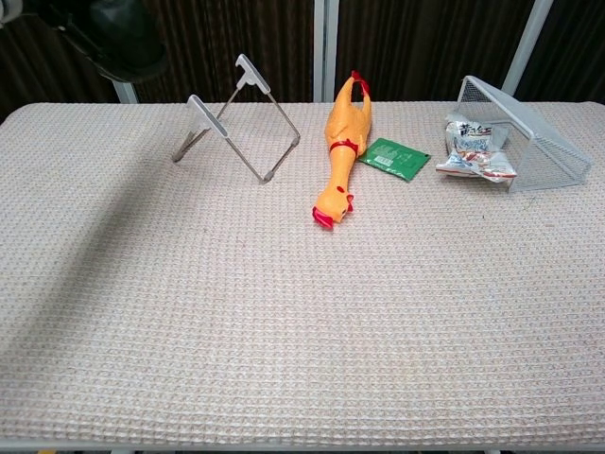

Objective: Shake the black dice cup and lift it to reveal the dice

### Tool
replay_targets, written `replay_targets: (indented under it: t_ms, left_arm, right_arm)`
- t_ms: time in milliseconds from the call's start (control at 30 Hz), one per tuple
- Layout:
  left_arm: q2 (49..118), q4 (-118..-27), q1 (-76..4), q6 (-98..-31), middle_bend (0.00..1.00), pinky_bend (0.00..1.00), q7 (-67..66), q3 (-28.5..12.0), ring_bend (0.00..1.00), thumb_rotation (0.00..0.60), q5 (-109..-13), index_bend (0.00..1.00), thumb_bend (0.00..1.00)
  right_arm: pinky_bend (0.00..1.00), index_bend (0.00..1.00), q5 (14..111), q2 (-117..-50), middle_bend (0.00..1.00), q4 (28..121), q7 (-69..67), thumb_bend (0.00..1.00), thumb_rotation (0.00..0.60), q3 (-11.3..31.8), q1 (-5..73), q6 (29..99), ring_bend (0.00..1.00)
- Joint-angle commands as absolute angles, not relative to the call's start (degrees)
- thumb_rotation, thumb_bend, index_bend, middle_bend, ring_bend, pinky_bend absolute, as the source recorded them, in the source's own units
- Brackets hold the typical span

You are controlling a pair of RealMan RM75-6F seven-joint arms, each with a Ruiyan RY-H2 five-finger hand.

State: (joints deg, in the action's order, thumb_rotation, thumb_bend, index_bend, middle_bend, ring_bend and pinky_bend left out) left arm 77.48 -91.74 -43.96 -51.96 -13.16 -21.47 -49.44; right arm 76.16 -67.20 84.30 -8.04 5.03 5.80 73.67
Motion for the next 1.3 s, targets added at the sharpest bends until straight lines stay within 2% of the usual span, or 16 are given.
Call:
replay_targets:
  t_ms: [33,100,200,300,467,533,600,733,967,1100,1200,1300]
  left_arm:
    - [71.76,-112.76,-39.17,-48.19,0.54,0.49,-2.12,-14.38,0.44,0.600,-71.63,0.49,0.25]
    - [69.85,-114.62,-38.76,-46.75,0.54,0.49,2.00,-12.56,0.44,0.600,-77.15,0.49,0.25]
    - [69.43,-110.04,-38.67,-48.28,0.54,0.49,3.78,-12.51,0.44,0.600,-79.62,0.50,0.25]
    - [71.22,-102.88,-39.19,-49.95,0.54,0.50,2.45,-15.01,0.44,0.600,-71.54,0.51,0.25]
    - [79.19,-84.47,-41.60,-57.30,0.54,0.49,-13.55,-18.28,0.44,0.600,-55.95,0.51,0.25]
    - [79.98,-82.97,-41.87,-56.93,0.54,0.49,-14.99,-18.90,0.44,0.600,-51.64,0.51,0.25]
    - [78.58,-84.30,-41.42,-55.11,0.54,0.49,-14.70,-17.61,0.44,0.600,-51.76,0.51,0.25]
    - [76.84,-88.91,-39.13,-55.65,0.54,0.49,-12.78,-13.55,0.44,0.600,-58.18,0.51,0.25]
    - [74.03,-106.87,-34.43,-59.73,0.54,0.49,-5.16,-5.69,0.44,0.600,-76.46,0.51,0.25]
    - [73.51,-112.90,-33.40,-60.19,0.54,0.49,-2.26,-1.17,0.44,0.600,-85.94,0.50,0.25]
    - [73.67,-113.31,-33.49,-60.22,0.55,0.49,-1.05,-0.17,0.44,0.600,-88.82,0.50,0.25]
    - [74.53,-109.33,-34.11,-60.56,0.55,0.49,-1.75,-2.92,0.44,0.600,-85.79,0.51,0.25]
  right_arm:
    - [0.00,0.00,76.10,-67.22,0.00,84.23,-8.07,0.15,0.600,5.05,5.82,73.60,0.00]
    - [0.00,0.00,75.97,-67.29,0.00,84.06,-8.18,0.15,0.600,5.04,5.84,73.41,0.00]
    - [0.00,0.00,76.07,-67.45,0.00,83.82,-8.31,0.15,0.600,4.94,5.87,73.27,0.00]
    - [0.00,0.00,76.08,-67.56,0.00,83.66,-8.33,0.15,0.600,4.91,5.92,73.16,0.00]
    - [0.00,0.00,75.86,-67.59,0.00,83.65,-8.28,0.15,0.600,5.01,5.95,73.07,0.00]
    - [0.00,0.00,75.77,-67.59,0.00,83.59,-8.29,0.15,0.600,5.02,5.91,73.06,0.00]
    - [0.00,0.00,75.45,-67.65,0.00,83.43,-8.25,0.15,0.600,5.12,5.98,72.81,0.00]
    - [0.00,0.00,75.59,-67.91,0.00,83.31,-8.15,0.15,0.600,4.93,6.21,72.29,0.00]
    - [0.00,0.00,75.61,-67.89,0.00,83.58,-7.73,0.15,0.600,5.01,6.21,72.55,0.00]
    - [0.00,0.00,75.68,-67.99,0.00,83.58,-7.58,0.15,0.600,4.76,6.30,72.14,0.00]
    - [0.00,0.00,75.59,-68.00,0.00,83.50,-7.68,0.15,0.600,4.84,6.36,72.06,0.00]
    - [0.00,0.00,75.30,-68.07,0.00,83.20,-7.88,0.15,0.600,4.90,6.34,71.88,0.00]
